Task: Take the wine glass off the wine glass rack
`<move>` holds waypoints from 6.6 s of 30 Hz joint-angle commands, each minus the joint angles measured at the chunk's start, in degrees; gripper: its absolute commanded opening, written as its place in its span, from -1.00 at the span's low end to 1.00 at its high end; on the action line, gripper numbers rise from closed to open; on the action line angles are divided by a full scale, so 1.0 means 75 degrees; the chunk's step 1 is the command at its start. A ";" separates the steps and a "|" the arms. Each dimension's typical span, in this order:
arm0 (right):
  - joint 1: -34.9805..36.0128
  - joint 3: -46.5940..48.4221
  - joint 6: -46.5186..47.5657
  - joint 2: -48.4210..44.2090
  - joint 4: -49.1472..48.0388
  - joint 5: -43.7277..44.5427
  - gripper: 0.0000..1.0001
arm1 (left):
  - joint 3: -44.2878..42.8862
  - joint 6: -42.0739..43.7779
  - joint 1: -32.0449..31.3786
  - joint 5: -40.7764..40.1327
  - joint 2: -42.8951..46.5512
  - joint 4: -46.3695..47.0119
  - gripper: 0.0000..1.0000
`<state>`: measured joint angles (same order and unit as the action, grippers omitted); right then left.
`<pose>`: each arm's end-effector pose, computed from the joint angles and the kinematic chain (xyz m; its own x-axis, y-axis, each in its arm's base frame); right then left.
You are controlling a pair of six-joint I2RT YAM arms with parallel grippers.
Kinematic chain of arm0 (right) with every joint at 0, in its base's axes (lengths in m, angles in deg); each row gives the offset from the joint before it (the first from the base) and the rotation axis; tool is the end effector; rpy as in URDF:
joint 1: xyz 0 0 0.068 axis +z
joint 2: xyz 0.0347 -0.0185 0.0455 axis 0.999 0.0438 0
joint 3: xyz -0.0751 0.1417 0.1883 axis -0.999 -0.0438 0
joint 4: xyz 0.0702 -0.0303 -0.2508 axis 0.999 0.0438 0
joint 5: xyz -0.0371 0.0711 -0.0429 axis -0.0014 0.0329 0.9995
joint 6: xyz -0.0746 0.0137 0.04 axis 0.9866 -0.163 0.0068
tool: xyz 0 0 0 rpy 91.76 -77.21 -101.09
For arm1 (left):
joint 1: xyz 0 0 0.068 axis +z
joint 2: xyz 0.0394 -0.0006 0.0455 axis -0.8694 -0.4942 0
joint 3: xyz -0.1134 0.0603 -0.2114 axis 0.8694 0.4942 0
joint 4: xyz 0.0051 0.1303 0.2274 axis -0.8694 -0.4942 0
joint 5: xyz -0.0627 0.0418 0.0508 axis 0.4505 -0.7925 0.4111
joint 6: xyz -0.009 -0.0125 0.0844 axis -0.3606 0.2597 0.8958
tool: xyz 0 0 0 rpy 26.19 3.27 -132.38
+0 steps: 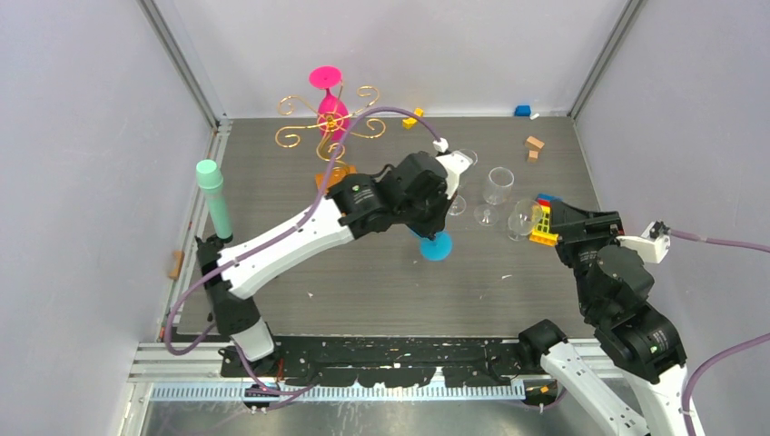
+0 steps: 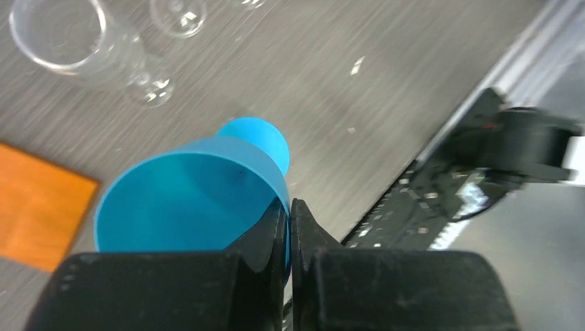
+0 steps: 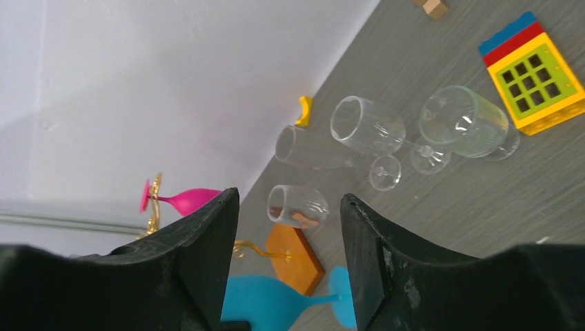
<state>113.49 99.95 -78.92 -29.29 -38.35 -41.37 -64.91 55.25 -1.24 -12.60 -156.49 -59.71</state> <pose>0.1161 0.0062 0.3667 0.0884 0.8465 -0.5249 0.2249 0.4964 0.8385 0.1853 -0.3373 0.3650 -0.5628 0.3294 -0.7581 0.7183 0.6487 -0.2514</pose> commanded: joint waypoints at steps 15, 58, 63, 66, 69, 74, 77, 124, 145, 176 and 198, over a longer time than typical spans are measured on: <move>-0.0009 -0.0108 0.0571 -0.0328 0.0636 0.0180 0.21 | -0.0467 0.0846 -0.0025 -0.1391 -0.1902 -0.0446 -1.00; -0.0009 -0.0485 0.0239 -0.0108 0.0323 -0.0433 0.21 | -0.2076 -0.0874 0.4454 0.0031 -0.0212 0.2409 0.92; -0.0009 -0.0517 0.0255 -0.0020 0.0278 -0.0441 0.21 | -0.2133 -0.2209 0.5609 -0.0031 -0.0550 0.2711 0.68; -0.0009 -0.0528 0.0272 0.0005 0.0257 -0.0454 0.21 | -0.2202 -0.2305 0.5835 -0.0593 -0.0743 0.2797 0.61; -0.0009 -0.0524 0.0301 0.0020 0.0255 -0.0456 0.21 | -0.2224 -0.2304 0.5984 -0.1124 -0.0887 0.2783 0.59; -0.0009 -0.0519 0.0332 0.0058 0.0249 -0.0416 0.21 | -0.2165 -0.2149 0.6094 -0.1564 -0.1133 0.2884 0.58; -0.0009 -0.0497 0.0345 0.0119 0.0255 -0.0421 0.21 | -0.2115 -0.2032 0.6166 -0.1346 -0.1311 0.3076 0.58; -0.0009 -0.0624 0.0364 0.0021 0.0159 -0.0499 0.18 | -0.1348 -0.4903 0.7209 0.1756 -0.1673 0.4345 -0.46; -0.0012 -0.0637 0.0287 0.0044 0.0196 -0.0560 0.17 | -0.0614 -0.4333 0.7209 0.0834 -0.0935 0.4165 -0.14; -0.0009 -0.0602 0.0382 -0.0067 0.0290 -0.0392 0.17 | -0.0778 -0.5084 0.7235 0.1643 -0.1441 0.4635 -0.81; -0.0014 -0.0630 0.0344 -0.0057 0.0289 -0.0435 0.17 | 0.0127 -0.5772 0.7287 0.2407 -0.0748 0.5929 -1.00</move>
<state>113.49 95.23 -76.25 -29.32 -34.76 -46.07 -64.52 12.26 52.96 3.53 -166.69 -18.82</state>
